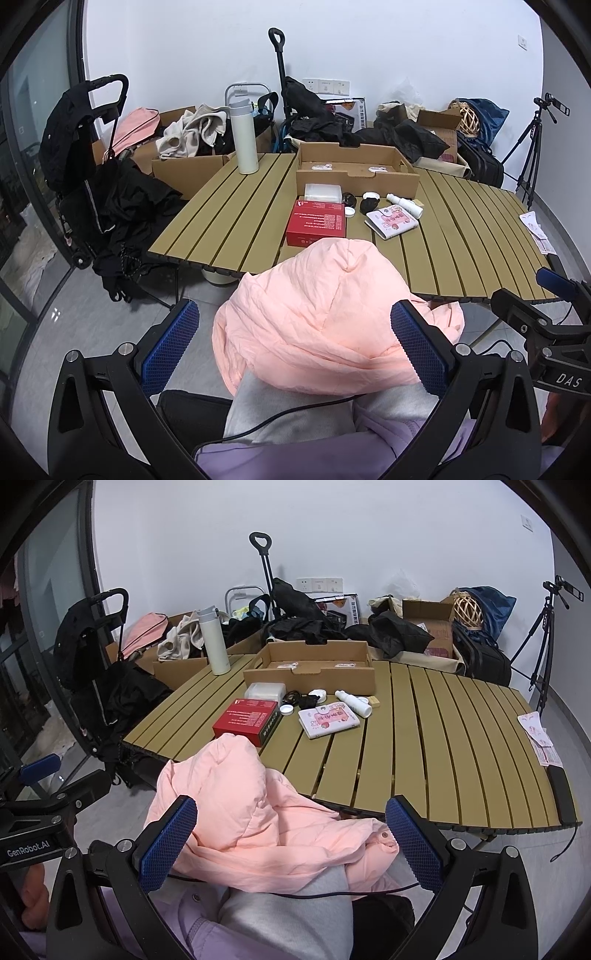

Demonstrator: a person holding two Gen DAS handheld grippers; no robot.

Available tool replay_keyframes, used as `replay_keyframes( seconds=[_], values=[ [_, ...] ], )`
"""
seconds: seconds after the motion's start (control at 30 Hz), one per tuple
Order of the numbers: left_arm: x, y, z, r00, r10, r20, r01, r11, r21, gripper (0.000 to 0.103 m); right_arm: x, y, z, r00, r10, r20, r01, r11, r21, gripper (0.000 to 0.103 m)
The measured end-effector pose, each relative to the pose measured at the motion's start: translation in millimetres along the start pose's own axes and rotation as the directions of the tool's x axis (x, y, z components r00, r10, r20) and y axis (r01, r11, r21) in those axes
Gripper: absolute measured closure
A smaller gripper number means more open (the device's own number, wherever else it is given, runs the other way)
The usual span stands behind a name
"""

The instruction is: Organize objects

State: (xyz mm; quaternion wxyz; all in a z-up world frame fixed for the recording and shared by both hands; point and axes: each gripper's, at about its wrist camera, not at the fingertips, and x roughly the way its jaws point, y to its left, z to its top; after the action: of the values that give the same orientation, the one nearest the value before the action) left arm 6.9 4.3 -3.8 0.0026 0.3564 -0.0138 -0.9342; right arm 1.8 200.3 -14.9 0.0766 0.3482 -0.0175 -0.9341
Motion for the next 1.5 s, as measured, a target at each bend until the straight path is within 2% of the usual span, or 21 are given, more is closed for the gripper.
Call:
replay_keyframes(
  seconds=[0.07,0.2,0.33,0.37,0.4,0.47,0.6,0.67,0.7,0.77,0.8,0.9,0.97,1.03,1.13,1.2,1.27,1.33,1.4,1.43,1.5],
  values=[
    [-0.1,0.2,0.1,1.000,0.002,-0.003,-0.002,1.000,0.000,0.000,-0.1,-0.7,0.1,1.000,0.002,0.000,-0.002,1.000,0.007,0.000],
    [-1.7,1.7,0.1,1.000,0.003,0.002,-0.003,1.000,-0.004,0.000,-8.0,-9.8,-2.6,0.996,0.086,0.038,-0.088,0.993,0.072,0.000],
    [-1.5,4.5,-1.0,1.000,0.005,0.003,-0.005,1.000,-0.011,0.000,-15.3,-7.0,-5.8,0.991,0.117,0.058,-0.120,0.991,0.051,0.000],
    [0.0,5.9,-1.4,1.000,0.005,0.006,-0.005,1.000,-0.013,0.000,-16.1,-5.5,-7.9,0.990,0.127,0.059,-0.129,0.991,0.041,0.004],
    [1.1,6.9,-1.9,1.000,0.004,0.014,-0.004,1.000,-0.016,0.000,-15.2,-2.8,-11.1,0.990,0.130,0.057,-0.131,0.991,0.027,0.009],
    [6.4,11.6,-4.0,0.999,0.005,0.042,-0.004,0.999,-0.035,0.000,-11.5,-0.4,-13.6,0.988,0.139,0.062,-0.140,0.990,0.013,0.010],
    [26.9,24.2,-4.0,0.996,-0.009,0.093,0.017,0.996,-0.089,0.000,-0.3,1.9,-15.9,0.985,0.084,0.149,-0.087,0.996,0.014,0.010],
    [46.2,29.9,-3.6,0.997,-0.015,0.074,0.024,0.994,-0.109,0.000,16.1,4.2,-14.5,0.987,0.106,0.118,-0.107,0.994,-0.002,0.010],
    [61.2,30.6,-0.8,0.998,-0.062,0.012,0.063,0.993,-0.095,0.000,31.1,4.8,-13.2,0.990,0.124,0.074,-0.123,0.992,-0.006,0.010],
    [94.6,34.7,7.5,0.981,-0.163,-0.109,0.152,0.983,-0.101,0.000,58.6,1.6,-9.0,0.988,0.157,0.000,-0.157,0.988,0.007,0.010],
    [105.7,37.0,12.3,0.979,-0.158,-0.128,0.145,0.984,-0.108,0.000,74.5,-1.7,-4.1,0.984,0.175,-0.037,-0.174,0.984,0.026,0.010],
    [135.2,42.1,37.8,0.990,-0.097,-0.105,0.090,0.993,-0.070,0.001,118.2,-11.2,19.3,0.981,0.164,-0.103,-0.160,0.986,0.047,0.010],
    [158.5,46.5,61.1,0.991,-0.117,-0.066,0.114,0.993,-0.037,0.001,141.6,-15.6,31.9,0.982,0.152,-0.113,-0.148,0.988,0.047,0.021],
    [186.2,49.4,79.3,0.987,-0.141,-0.074,0.141,0.990,-0.008,0.004,174.3,-19.0,50.3,0.974,0.179,-0.139,-0.171,0.983,0.070,0.035],
    [250.7,50.4,104.0,0.956,-0.236,-0.172,0.243,0.970,0.020,0.011,226.7,-14.4,70.3,0.956,0.234,-0.179,-0.217,0.970,0.109,0.040],
    [291.4,53.3,111.9,0.910,-0.354,-0.216,0.355,0.934,-0.032,0.022,266.7,-7.2,81.8,0.942,0.262,-0.208,-0.237,0.962,0.137,0.041],
    [326.4,53.5,114.8,0.887,-0.370,-0.276,0.361,0.929,-0.084,0.052,300.4,0.9,89.3,0.931,0.276,-0.237,-0.242,0.956,0.166,0.045],
    [343.8,49.8,111.0,0.870,-0.388,-0.305,0.383,0.920,-0.078,0.055,324.3,9.3,90.6,0.918,0.293,-0.266,-0.250,0.951,0.183,0.055],
    [349.9,51.1,105.3,0.851,-0.440,-0.287,0.430,0.897,-0.100,0.057,342.2,15.4,89.0,0.900,0.332,-0.281,-0.282,0.938,0.204,0.060],
    [350.9,51.0,103.8,0.840,-0.462,-0.285,0.451,0.886,-0.108,0.065,344.4,16.3,88.1,0.896,0.354,-0.269,-0.305,0.929,0.209,0.060],
    [348.8,51.7,100.3,0.840,-0.471,-0.269,0.456,0.882,-0.119,0.065,345.6,16.4,86.8,0.894,0.363,-0.263,-0.313,0.925,0.213,0.060]
  ],
)
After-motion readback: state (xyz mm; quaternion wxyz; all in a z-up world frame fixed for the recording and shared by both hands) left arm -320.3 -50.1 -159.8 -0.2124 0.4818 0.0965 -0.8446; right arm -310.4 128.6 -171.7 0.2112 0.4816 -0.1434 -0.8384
